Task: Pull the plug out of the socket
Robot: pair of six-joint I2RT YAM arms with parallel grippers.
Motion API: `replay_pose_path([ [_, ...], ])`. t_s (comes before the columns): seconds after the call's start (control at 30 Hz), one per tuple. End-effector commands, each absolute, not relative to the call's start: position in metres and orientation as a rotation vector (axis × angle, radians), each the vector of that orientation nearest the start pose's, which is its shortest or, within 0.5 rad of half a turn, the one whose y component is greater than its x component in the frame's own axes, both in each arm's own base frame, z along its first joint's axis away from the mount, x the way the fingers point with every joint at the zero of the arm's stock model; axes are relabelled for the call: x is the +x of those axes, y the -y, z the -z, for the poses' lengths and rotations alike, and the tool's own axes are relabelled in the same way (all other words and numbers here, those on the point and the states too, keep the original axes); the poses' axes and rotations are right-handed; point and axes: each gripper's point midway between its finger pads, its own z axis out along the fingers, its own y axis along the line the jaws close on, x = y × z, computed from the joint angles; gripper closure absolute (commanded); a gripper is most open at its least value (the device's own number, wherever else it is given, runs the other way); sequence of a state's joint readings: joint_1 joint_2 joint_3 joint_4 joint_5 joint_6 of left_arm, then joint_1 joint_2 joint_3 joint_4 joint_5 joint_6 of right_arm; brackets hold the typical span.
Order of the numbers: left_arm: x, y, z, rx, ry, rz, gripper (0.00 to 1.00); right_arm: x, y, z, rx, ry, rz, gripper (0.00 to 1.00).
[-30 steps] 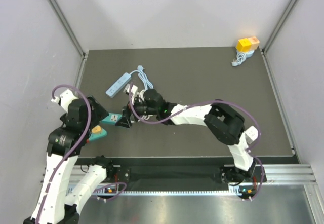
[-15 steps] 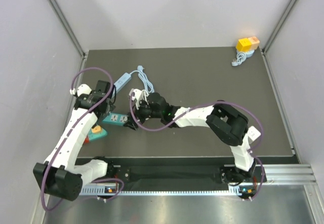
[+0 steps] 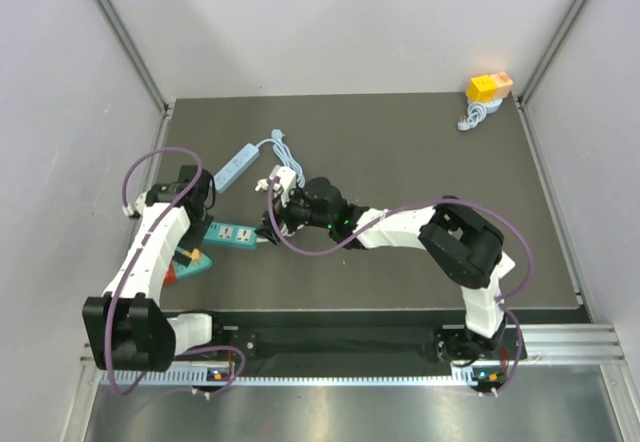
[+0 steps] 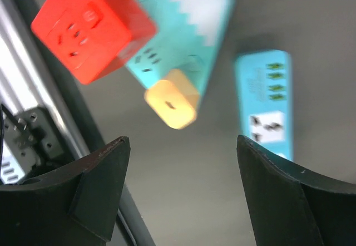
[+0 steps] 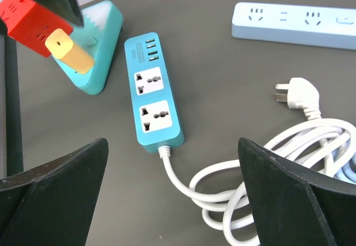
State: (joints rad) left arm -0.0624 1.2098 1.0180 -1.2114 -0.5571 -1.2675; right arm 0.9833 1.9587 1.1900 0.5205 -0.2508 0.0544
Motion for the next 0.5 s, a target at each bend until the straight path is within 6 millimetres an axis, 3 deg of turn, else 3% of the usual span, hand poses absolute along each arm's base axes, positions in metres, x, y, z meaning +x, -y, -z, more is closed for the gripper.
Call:
replay_pose_path([
  [0.0, 0.204, -0.042, -0.108, -1.685, -2.156, -0.421, 0.18, 0.282, -0.49, -0.175, -0.979, -1.494, -0.925, 0.0],
  [0.03, 0.202, -0.051, -0.106, -1.748, -2.124, -0.439, 0.18, 0.283, -0.489, -0.176, -0.975, -1.491, -0.924, 0.0],
  [0.3, 0.207, -0.066, -0.092, -1.82, -2.082, -0.455, 0.21, 0.288, -0.487, -0.177, -0.962, -1.489, -0.932, 0.0],
  [0.37, 0.205, -0.068, -0.087, -1.843, -2.079, -0.467, 0.24, 0.288, -0.487, -0.176, -0.96, -1.49, -0.932, 0.0],
  [0.47, 0.205, -0.066, -0.081, -1.862, -2.069, -0.451, 0.37, 0.289, -0.487, -0.175, -0.96, -1.494, -0.931, 0.0],
])
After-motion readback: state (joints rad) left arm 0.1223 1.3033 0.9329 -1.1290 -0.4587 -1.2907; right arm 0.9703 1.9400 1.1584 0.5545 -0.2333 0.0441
